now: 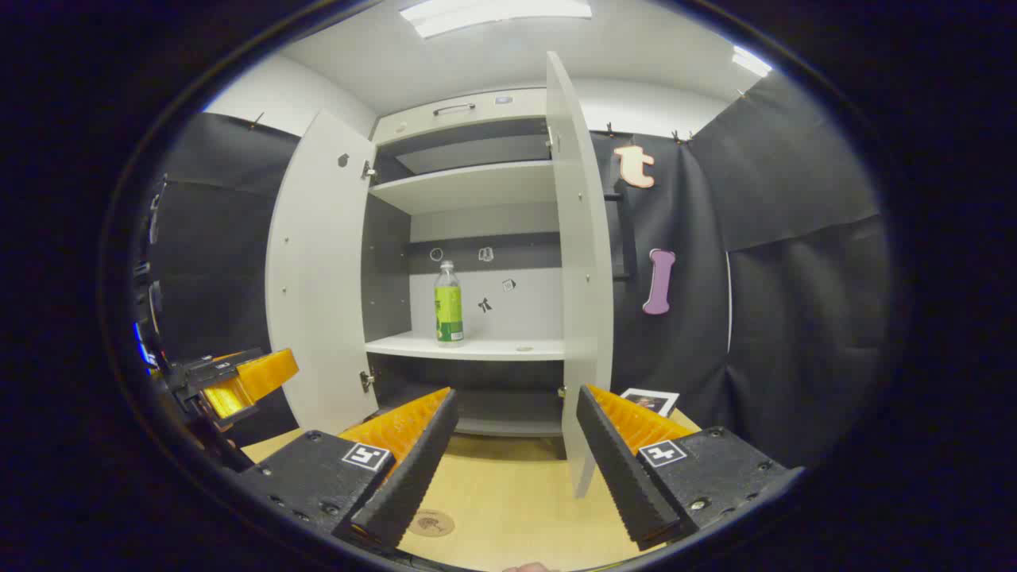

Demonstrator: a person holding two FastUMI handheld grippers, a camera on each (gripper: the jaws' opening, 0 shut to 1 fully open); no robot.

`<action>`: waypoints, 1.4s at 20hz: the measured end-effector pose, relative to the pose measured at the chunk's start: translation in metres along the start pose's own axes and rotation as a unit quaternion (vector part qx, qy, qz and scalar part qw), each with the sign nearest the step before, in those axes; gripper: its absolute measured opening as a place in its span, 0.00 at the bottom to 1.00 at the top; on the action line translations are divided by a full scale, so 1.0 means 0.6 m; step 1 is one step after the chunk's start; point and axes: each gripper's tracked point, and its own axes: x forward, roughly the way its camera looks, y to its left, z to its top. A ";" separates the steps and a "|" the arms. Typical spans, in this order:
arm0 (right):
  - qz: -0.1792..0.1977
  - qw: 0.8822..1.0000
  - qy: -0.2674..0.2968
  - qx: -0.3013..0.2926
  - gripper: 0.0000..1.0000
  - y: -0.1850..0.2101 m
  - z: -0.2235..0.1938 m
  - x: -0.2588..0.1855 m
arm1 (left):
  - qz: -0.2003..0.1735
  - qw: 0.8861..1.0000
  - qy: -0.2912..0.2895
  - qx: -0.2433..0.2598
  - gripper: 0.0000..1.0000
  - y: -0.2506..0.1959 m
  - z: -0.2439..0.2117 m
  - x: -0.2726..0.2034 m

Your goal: Grasp the bottle in the cabinet with the left hand and place it on the coaster, then close the right door with the right hand and the left door with the left hand.

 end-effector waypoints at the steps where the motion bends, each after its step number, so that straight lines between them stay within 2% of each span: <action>1: 0.001 1.000 0.001 0.003 0.99 0.003 -0.001 -0.002 | 0.000 1.000 0.002 0.000 0.94 -0.001 -0.001 -0.002; 2: 0.000 1.000 0.002 0.004 0.94 0.000 0.000 -0.003 | 0.000 1.000 0.004 0.000 0.94 -0.001 -0.003 -0.004; 3: -0.002 1.000 0.002 0.003 1.00 -0.004 -0.001 -0.004 | 0.002 1.000 0.006 -0.001 0.99 0.000 -0.004 -0.005; 4: -0.004 1.000 0.002 0.001 0.94 -0.005 0.000 -0.005 | 0.004 1.000 0.007 -0.001 0.95 0.002 -0.004 -0.006; 5: -0.004 1.000 0.002 -0.001 0.99 -0.005 0.001 -0.006 | 0.006 1.000 0.008 -0.002 0.95 0.003 -0.005 -0.008; 6: -0.004 1.000 0.002 -0.001 0.94 -0.004 0.000 -0.008 | 0.008 1.000 0.009 -0.003 0.95 0.004 -0.005 -0.009; 7: -0.002 1.000 0.002 0.000 0.99 -0.005 -0.001 -0.010 | 0.008 1.000 0.007 -0.004 0.94 0.004 -0.004 -0.011; 8: -0.001 1.000 0.002 0.001 0.94 -0.005 -0.002 -0.011 | 0.008 1.000 0.007 -0.005 0.94 0.004 -0.003 -0.012; 9: 0.000 1.000 0.003 0.003 0.94 -0.004 -0.003 -0.013 | 0.009 1.000 0.008 -0.004 0.94 0.005 -0.003 -0.015; 10: 0.002 1.000 0.004 0.005 0.99 -0.002 -0.004 -0.012 | 0.010 1.000 0.009 -0.003 0.99 0.005 -0.003 -0.016; 11: 0.003 1.000 0.004 0.006 0.94 -0.001 -0.003 -0.011 | 0.010 1.000 0.009 -0.001 0.94 0.006 -0.002 -0.017; 12: 0.005 1.000 0.003 0.006 0.94 0.001 -0.002 -0.011 | 0.010 1.000 0.008 0.000 0.99 0.006 -0.001 -0.018; 13: 0.007 1.000 0.003 0.006 0.94 0.003 -0.002 -0.012 | 0.011 1.000 0.007 0.001 0.95 0.006 0.001 -0.019; 16: 0.015 1.000 0.001 -0.002 0.94 0.009 0.000 -0.016 | 0.010 1.000 0.006 0.003 0.94 0.006 0.004 -0.018; 17: 0.017 1.000 0.000 -0.003 0.99 0.011 0.001 -0.016 | 0.009 1.000 0.006 0.003 0.94 0.004 0.005 -0.017; 19: 0.018 1.000 0.000 -0.003 0.99 0.012 0.001 -0.018 | 0.006 1.000 0.005 0.002 0.95 0.001 0.009 -0.017; 21: 0.016 1.000 -0.001 -0.004 0.99 0.010 0.004 -0.019 | 0.002 1.000 0.004 0.002 0.95 -0.003 0.016 -0.011; 22: 0.015 1.000 -0.002 -0.004 0.99 0.008 0.004 -0.019 | -0.003 1.000 0.007 -0.002 0.99 -0.007 0.017 -0.009; 23: 0.013 1.000 -0.003 -0.004 0.94 0.004 0.004 -0.020 | -0.009 1.000 0.011 -0.009 0.95 -0.013 0.021 -0.004; 24: 0.010 1.000 -0.004 -0.004 0.94 0.002 0.006 -0.020 | -0.018 1.000 0.010 -0.015 0.95 -0.020 0.027 0.002; 25: 0.009 1.000 -0.004 -0.003 0.99 0.000 0.006 -0.022 | -0.027 0.999 0.005 -0.018 0.95 -0.026 0.036 0.011; 26: 0.009 1.000 -0.003 -0.003 0.99 0.000 0.006 -0.023 | -0.036 0.999 0.004 -0.021 0.99 -0.031 0.042 0.022; 27: 0.009 1.000 -0.003 -0.003 0.99 0.001 0.006 -0.023 | -0.046 0.999 0.004 -0.021 0.99 -0.038 0.046 0.036; 28: 0.008 1.000 -0.004 -0.003 0.99 -0.002 0.006 -0.023 | -0.055 0.998 0.008 -0.018 0.95 -0.045 0.048 0.051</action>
